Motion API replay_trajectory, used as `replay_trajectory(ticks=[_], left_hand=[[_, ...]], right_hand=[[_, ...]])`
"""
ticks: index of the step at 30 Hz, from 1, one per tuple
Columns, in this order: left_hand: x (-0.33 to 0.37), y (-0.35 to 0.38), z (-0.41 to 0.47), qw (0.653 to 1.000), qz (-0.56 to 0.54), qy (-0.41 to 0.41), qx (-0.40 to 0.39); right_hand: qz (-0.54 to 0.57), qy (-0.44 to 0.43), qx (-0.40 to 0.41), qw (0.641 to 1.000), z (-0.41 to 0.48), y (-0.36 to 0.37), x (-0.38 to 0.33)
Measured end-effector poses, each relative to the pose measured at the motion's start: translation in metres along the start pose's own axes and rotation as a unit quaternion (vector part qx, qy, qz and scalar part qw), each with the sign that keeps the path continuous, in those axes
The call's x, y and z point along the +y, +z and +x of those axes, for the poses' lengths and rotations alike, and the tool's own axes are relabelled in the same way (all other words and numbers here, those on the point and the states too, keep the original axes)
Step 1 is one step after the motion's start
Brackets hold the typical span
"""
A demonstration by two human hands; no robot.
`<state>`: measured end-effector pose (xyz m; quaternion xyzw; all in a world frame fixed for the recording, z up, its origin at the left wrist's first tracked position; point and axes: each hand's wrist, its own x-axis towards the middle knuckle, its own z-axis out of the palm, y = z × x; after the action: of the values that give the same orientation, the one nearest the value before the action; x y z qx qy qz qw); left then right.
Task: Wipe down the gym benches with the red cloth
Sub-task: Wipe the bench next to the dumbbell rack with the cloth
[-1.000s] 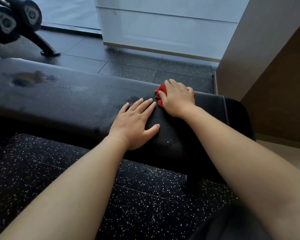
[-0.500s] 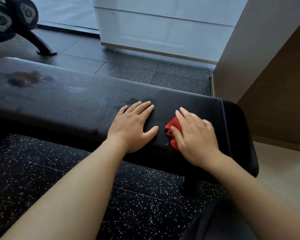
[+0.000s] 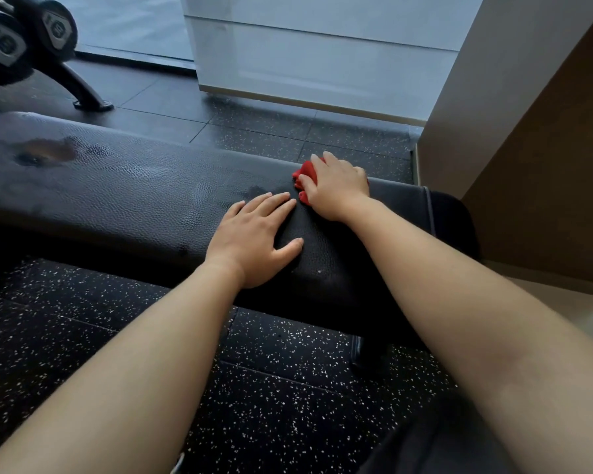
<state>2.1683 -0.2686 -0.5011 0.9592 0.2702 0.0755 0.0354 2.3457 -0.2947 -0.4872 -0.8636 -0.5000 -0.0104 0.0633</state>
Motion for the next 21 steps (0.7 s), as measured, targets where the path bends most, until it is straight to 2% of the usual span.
replay_trajectory(ticks=[6, 11, 17, 21], left_hand=[[-0.001, 0.0, -0.001, 1.0, 0.008, 0.006, -0.02], [-0.002, 0.001, -0.002, 0.999, 0.014, 0.01, -0.036], [-0.003, 0.001, -0.001, 0.999, 0.012, 0.009, -0.028], [-0.004, -0.003, 0.0, 0.998, -0.002, 0.022, -0.054]], right_hand=[[0.007, -0.047, -0.002, 0.999, -0.089, -0.006, 0.01], [0.015, -0.065, 0.06, 0.996, -0.164, -0.003, 0.015], [0.008, -0.019, 0.075, 0.997, -0.152, 0.005, -0.011], [0.002, -0.037, 0.056, 0.998, -0.157, 0.004, -0.007]])
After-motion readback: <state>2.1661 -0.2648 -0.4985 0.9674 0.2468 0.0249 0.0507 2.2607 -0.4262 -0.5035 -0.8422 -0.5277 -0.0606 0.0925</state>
